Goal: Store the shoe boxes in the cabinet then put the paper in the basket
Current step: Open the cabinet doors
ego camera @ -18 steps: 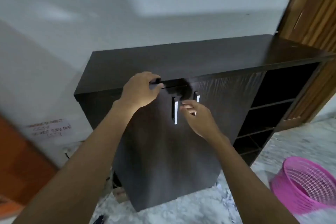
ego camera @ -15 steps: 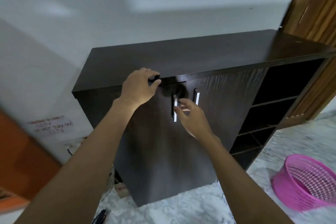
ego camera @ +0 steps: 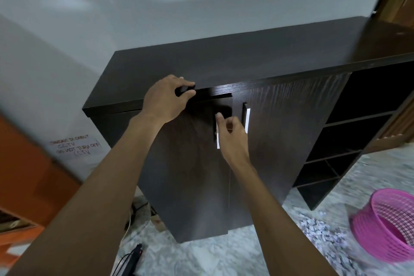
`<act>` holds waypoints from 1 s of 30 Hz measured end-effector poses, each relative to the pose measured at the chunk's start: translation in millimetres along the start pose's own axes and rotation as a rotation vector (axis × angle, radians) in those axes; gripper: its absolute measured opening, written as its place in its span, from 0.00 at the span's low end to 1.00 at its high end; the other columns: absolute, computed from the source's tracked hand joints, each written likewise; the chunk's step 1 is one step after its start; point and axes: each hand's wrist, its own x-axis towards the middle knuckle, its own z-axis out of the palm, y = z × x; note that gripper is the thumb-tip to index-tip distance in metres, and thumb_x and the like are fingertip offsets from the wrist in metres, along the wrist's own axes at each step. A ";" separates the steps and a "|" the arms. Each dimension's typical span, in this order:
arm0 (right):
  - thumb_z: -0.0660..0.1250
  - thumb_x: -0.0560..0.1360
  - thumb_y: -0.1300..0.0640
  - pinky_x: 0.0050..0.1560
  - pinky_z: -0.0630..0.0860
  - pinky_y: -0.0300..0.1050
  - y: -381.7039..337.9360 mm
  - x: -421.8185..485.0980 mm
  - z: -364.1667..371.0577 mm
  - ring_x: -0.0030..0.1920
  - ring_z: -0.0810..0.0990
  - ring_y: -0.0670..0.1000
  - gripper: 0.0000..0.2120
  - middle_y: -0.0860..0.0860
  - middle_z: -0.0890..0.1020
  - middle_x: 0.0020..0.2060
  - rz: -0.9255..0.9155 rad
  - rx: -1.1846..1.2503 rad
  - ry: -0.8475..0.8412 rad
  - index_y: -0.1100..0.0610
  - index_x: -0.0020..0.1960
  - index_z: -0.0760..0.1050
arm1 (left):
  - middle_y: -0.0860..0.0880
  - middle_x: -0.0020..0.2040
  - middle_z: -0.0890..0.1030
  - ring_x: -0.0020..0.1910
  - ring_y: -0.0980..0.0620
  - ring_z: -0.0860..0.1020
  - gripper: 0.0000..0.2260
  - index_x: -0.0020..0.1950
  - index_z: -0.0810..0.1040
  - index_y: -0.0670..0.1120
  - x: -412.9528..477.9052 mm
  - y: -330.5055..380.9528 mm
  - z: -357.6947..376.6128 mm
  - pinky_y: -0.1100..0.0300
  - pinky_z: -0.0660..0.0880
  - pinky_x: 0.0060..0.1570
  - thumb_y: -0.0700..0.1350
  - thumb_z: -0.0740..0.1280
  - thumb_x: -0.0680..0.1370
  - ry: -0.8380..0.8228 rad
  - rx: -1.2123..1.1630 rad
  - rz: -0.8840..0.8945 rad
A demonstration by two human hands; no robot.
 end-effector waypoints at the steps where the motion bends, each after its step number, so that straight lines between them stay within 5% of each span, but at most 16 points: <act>1: 0.61 0.79 0.40 0.44 0.71 0.43 -1.7 -1.1 -1.3 0.41 0.77 0.46 0.15 0.45 0.77 0.38 0.019 0.016 0.014 0.52 0.50 0.69 | 0.49 0.65 0.77 0.68 0.54 0.71 0.14 0.64 0.79 0.53 -0.2 0.4 0.1 0.64 0.63 0.56 0.51 0.66 0.80 -0.002 -0.004 0.000; 4: 0.62 0.80 0.42 0.48 0.74 0.45 -7.9 -7.4 -6.4 0.44 0.79 0.48 0.23 0.50 0.80 0.41 0.052 0.049 0.005 0.50 0.69 0.61 | 0.49 0.66 0.77 0.68 0.53 0.71 0.14 0.64 0.79 0.52 -0.5 0.9 -0.2 0.63 0.63 0.57 0.51 0.66 0.80 -0.015 -0.019 0.003; 6: 0.61 0.79 0.39 0.58 0.75 0.49 -7.2 -6.2 -7.4 0.54 0.80 0.50 0.26 0.51 0.81 0.51 0.046 -0.021 -0.047 0.48 0.73 0.63 | 0.48 0.65 0.77 0.68 0.53 0.71 0.14 0.64 0.79 0.52 -0.4 -0.5 -0.4 0.62 0.64 0.58 0.51 0.66 0.79 -0.022 -0.026 0.003; 11: 0.65 0.70 0.29 0.56 0.81 0.53 -6.6 -6.6 -20.2 0.55 0.82 0.49 0.28 0.46 0.82 0.57 0.054 -0.021 -0.116 0.44 0.62 0.74 | 0.48 0.63 0.77 0.66 0.51 0.73 0.14 0.64 0.79 0.52 1.5 -2.5 -1.1 0.61 0.65 0.56 0.52 0.66 0.79 -0.044 -0.021 0.000; 16: 0.66 0.68 0.27 0.50 0.82 0.55 -7.8 -28.1 -39.9 0.43 0.86 0.47 0.26 0.47 0.86 0.41 0.019 -0.153 -0.110 0.47 0.52 0.77 | 0.48 0.64 0.76 0.65 0.48 0.73 0.15 0.65 0.78 0.53 -0.1 -1.8 -2.7 0.53 0.69 0.61 0.54 0.64 0.80 -0.081 -0.005 -0.021; 20: 0.59 0.72 0.26 0.46 0.79 0.50 -20.6 -52.2 -54.9 0.40 0.83 0.47 0.26 0.45 0.82 0.33 -0.059 -0.486 -0.068 0.49 0.44 0.75 | 0.47 0.71 0.72 0.72 0.49 0.68 0.16 0.69 0.74 0.51 -19.2 5.0 -4.7 0.42 0.54 0.74 0.49 0.62 0.81 -0.068 0.026 -0.030; 23: 0.59 0.73 0.28 0.41 0.75 0.48 -25.2 -79.3 -60.6 0.40 0.79 0.48 0.22 0.43 0.77 0.33 -0.095 -0.558 -0.010 0.46 0.37 0.70 | 0.46 0.71 0.72 0.72 0.49 0.67 0.16 0.66 0.77 0.50 -57.8 10.7 -8.3 0.42 0.50 0.74 0.52 0.63 0.80 -0.047 0.000 0.014; 26: 0.61 0.72 0.28 0.41 0.78 0.51 -20.4 -116.9 -58.8 0.36 0.78 0.48 0.23 0.45 0.77 0.32 -0.091 -0.501 0.067 0.48 0.41 0.76 | 0.50 0.59 0.82 0.62 0.50 0.76 0.15 0.58 0.82 0.50 -109.1 14.9 -12.8 0.46 0.49 0.75 0.54 0.60 0.81 -0.055 -0.055 0.032; 30: 0.65 0.72 0.31 0.38 0.76 0.49 -17.9 -181.1 -46.9 0.36 0.76 0.47 0.23 0.46 0.76 0.36 -0.173 -0.457 0.130 0.53 0.39 0.73 | 0.51 0.60 0.81 0.72 0.51 0.67 0.13 0.58 0.82 0.47 -158.1 7.2 -30.9 0.51 0.45 0.75 0.51 0.61 0.82 -0.046 -0.212 0.047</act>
